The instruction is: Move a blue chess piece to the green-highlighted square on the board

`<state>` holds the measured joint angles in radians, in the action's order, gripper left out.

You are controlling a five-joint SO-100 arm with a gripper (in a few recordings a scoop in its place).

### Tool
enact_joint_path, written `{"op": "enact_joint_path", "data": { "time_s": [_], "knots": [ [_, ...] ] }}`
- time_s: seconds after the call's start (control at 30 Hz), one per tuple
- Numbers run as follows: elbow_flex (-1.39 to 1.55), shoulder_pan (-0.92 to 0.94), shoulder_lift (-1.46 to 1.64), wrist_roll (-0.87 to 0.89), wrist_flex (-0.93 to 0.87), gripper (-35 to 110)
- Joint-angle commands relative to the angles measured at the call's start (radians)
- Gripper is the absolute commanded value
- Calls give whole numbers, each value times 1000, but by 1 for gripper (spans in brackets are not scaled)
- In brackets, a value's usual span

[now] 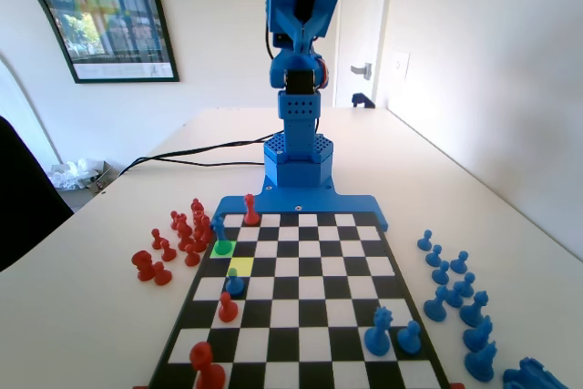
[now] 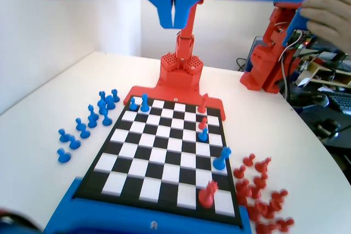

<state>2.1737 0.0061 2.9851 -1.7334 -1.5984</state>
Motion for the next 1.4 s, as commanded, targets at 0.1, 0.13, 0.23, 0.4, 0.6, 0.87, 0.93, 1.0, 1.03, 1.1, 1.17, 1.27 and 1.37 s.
{"op": "enact_joint_path", "data": {
  "time_s": [0.1,0.13,0.23,0.4,0.6,0.87,0.93,1.0,1.03,1.1,1.17,1.27,1.37],
  "knots": [
    [6,25,71,-5,25,5],
    [6,28,71,-5,25,5],
    [6,31,71,-5,23,4],
    [6,31,71,-5,23,4],
    [6,31,71,-5,23,4],
    [6,31,71,-5,23,4],
    [6,31,71,-5,23,4],
    [6,31,71,-5,23,4],
    [6,31,71,-5,23,4],
    [6,31,71,-5,23,4],
    [6,31,71,-5,23,4],
    [6,31,71,-5,23,4],
    [6,31,71,-5,23,4]
  ]
}}
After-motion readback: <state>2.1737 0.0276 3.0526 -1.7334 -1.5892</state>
